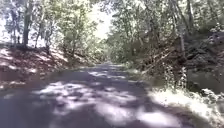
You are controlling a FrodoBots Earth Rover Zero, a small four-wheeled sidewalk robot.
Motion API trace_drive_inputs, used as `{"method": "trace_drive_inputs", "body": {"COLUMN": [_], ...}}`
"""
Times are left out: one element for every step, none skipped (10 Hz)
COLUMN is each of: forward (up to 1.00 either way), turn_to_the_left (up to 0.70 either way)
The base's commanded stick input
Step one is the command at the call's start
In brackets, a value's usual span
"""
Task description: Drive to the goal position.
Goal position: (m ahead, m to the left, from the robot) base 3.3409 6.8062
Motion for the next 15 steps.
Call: {"method": "trace_drive_inputs", "body": {"forward": [0.45, 0.45, 0.45, 0.45, 0.45, 0.45, 0.45, 0.45, 0.45, 0.45, 0.45, 0.45, 0.45, 0.45, 0.45], "turn_to_the_left": [0.0, 0.0, 0.0, 0.0, 0.0, 0.0, 0.0, 0.0, 0.0, 0.0, 0.0, 0.0, 0.0, 0.0, 0.0]}}
